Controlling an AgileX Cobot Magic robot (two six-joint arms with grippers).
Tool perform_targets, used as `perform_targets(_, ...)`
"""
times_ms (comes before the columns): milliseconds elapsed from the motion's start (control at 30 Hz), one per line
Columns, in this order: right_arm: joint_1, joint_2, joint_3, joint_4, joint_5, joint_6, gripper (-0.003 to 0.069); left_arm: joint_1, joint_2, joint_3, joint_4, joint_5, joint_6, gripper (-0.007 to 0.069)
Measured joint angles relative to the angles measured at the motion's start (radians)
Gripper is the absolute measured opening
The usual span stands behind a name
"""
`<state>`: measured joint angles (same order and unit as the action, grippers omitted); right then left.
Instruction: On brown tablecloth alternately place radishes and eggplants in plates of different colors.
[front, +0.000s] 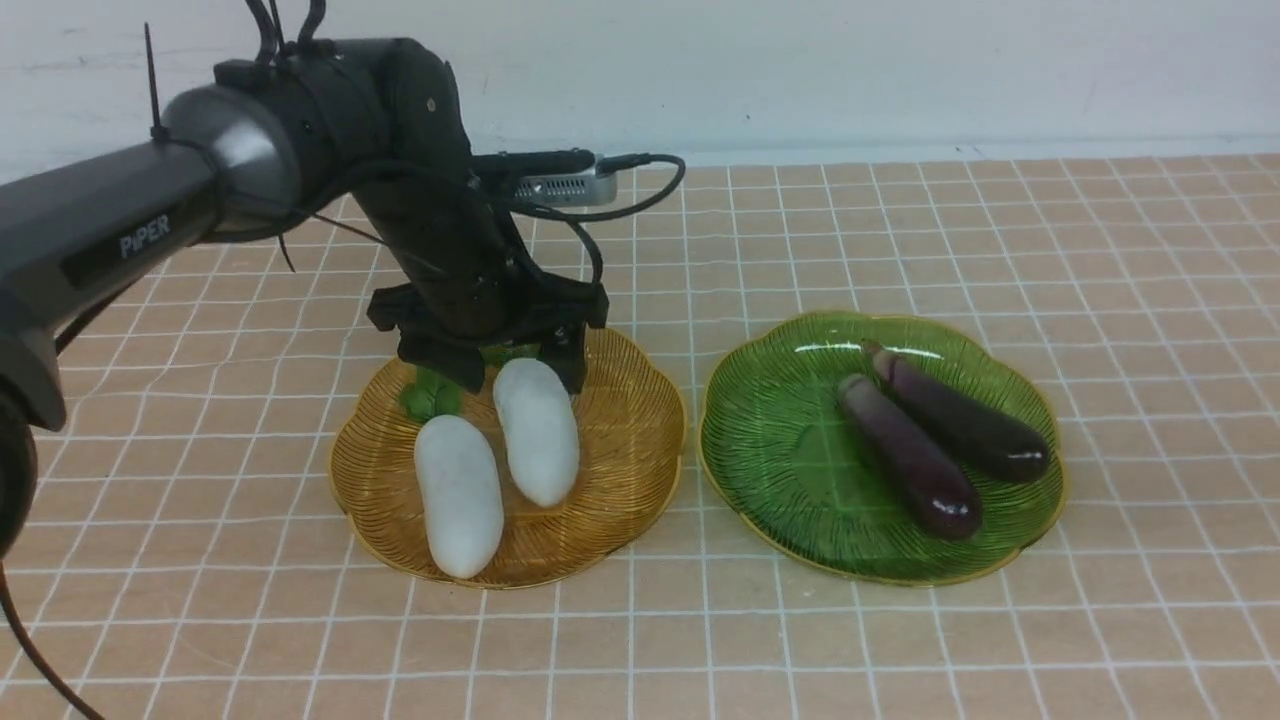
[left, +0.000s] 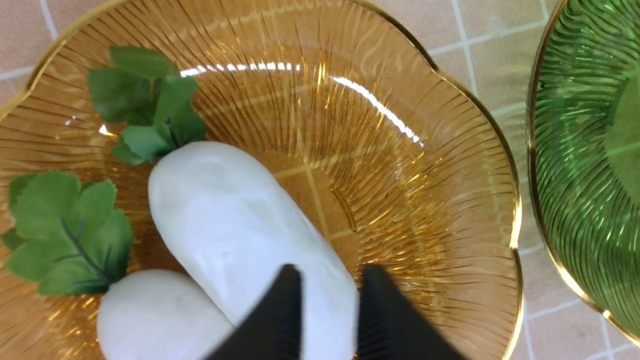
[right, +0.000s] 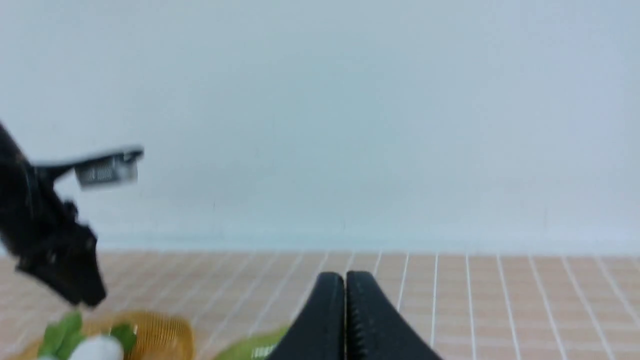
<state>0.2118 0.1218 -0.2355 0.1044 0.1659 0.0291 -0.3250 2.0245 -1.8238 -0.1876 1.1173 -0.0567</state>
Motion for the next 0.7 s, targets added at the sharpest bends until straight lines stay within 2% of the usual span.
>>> perform_targets(100,0.000,0.000,0.003,0.000,-0.015,-0.001,-0.0015,0.000,0.000,-0.001,0.000,0.000,0.018,0.0052)
perform_targets(133,0.000,0.000,0.003,0.000,-0.019,-0.001,-0.0015,0.000,0.000,-0.001,0.000,0.001,0.022,0.0029)
perform_targets(467,0.000,0.000,0.010,0.000,-0.001,-0.001,-0.0015,0.000,0.000,-0.006,0.001,0.003,0.025,-0.0003)
perform_targets(700,0.000,0.000,0.019,0.000,0.010,-0.002,-0.0015,0.000,-0.009,-0.103,0.003,0.104,0.025,-0.0003)
